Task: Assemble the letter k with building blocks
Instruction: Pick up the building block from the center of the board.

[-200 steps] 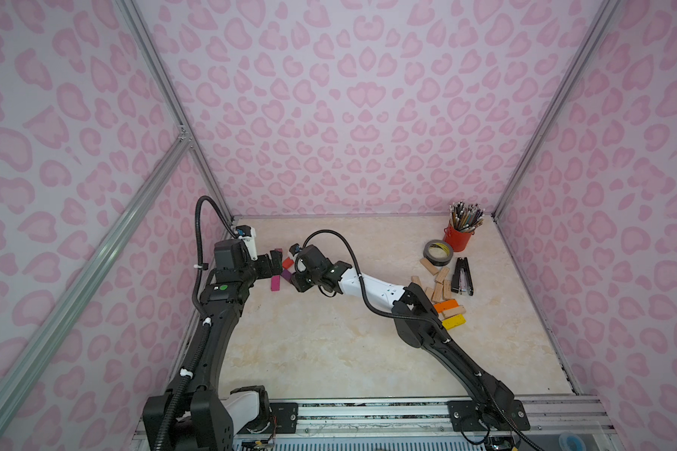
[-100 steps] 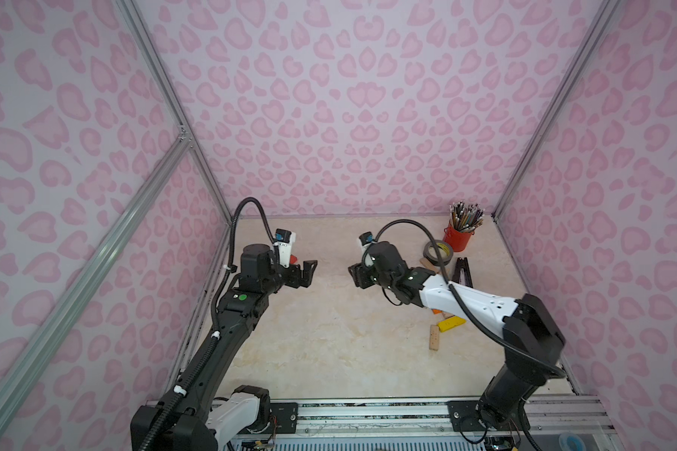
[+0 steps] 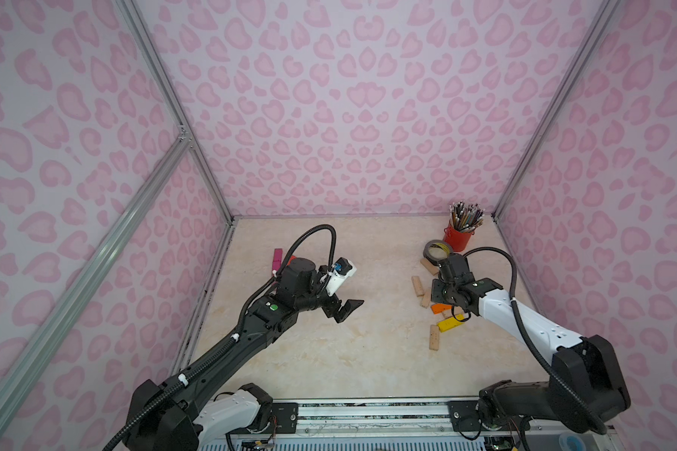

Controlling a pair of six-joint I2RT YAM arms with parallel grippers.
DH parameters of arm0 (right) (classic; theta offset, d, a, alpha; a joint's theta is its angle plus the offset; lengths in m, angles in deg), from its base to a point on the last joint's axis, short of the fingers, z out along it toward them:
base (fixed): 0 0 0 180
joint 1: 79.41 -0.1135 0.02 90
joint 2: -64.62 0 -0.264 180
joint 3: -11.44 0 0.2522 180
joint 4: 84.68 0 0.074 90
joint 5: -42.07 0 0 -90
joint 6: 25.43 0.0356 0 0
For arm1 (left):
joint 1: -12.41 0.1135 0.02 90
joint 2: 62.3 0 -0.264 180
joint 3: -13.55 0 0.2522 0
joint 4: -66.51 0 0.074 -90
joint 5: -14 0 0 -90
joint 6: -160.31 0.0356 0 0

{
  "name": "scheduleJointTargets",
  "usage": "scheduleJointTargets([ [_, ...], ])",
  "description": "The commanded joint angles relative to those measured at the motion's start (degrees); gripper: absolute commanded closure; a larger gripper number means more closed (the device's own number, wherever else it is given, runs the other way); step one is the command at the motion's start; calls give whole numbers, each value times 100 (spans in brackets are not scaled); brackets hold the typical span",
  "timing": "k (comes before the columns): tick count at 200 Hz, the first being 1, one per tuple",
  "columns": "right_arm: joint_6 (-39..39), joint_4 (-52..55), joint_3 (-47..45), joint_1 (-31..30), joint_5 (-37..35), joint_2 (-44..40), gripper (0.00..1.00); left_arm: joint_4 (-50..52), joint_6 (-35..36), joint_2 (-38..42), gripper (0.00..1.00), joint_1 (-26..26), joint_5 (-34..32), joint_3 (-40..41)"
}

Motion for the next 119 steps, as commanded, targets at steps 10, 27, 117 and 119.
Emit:
scheduleJointTargets([
  [10,-488,138,584,11,525,1010,45,73,325,-7,1,-15,71,-36],
  [27,-852,130,992,11,682,1585,45,131,397,11,1,-15,51,-36],
  [117,-1182,15,1957,-4,880,3105,55,177,331,69,0,178,129,-130],
  [119,-1174,9,1957,-6,884,3112,56,179,331,65,0,179,135,-129],
])
